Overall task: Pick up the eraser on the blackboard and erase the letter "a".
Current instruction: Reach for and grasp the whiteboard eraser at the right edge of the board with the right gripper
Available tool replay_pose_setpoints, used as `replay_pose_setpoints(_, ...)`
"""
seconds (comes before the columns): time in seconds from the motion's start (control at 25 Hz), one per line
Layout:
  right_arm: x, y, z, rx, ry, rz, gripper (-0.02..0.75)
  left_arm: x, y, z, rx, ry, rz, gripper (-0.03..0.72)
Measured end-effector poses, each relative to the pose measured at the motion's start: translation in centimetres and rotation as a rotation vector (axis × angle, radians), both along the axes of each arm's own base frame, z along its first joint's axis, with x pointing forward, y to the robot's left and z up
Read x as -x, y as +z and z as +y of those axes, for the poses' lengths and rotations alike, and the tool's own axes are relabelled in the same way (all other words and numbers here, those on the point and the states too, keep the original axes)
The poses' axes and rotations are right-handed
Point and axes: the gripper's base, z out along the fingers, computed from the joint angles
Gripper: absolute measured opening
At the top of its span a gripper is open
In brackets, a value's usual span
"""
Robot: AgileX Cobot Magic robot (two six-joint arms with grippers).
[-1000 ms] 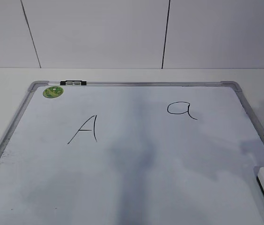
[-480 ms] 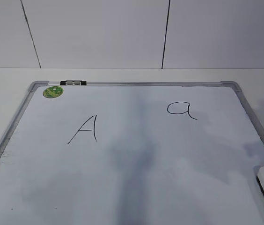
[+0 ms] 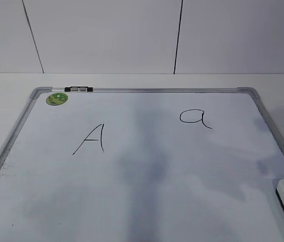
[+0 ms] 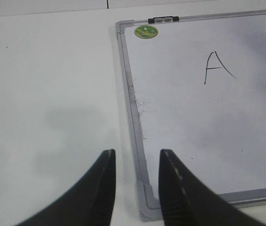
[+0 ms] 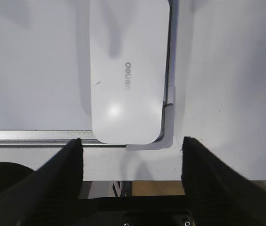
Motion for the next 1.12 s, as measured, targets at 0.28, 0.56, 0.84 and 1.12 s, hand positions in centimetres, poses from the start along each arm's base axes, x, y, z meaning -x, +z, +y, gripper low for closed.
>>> replay_pose_setpoints(0.28,0.0,0.0,0.0,-0.001,-0.004,0.000,0.522,0.0,0.0,0.0,0.000,0.000,0.000,0.235)
replay_pose_setpoints(0.56,-0.1,-0.1,0.1,-0.001,-0.008,0.000,0.522,0.0,0.0,0.0,0.000,0.000,0.000,0.235)
replay_pose_setpoints(0.84,-1.2,-1.1,0.3,0.005,0.014,0.032,0.527,0.0,0.0,0.0,0.000,0.000,0.000,0.235)
replay_pose_setpoints(1.12,-2.2,-2.1,0.5,0.007,0.033,0.046,0.624,0.0,0.0,0.0,0.000,0.000,0.000,0.235)
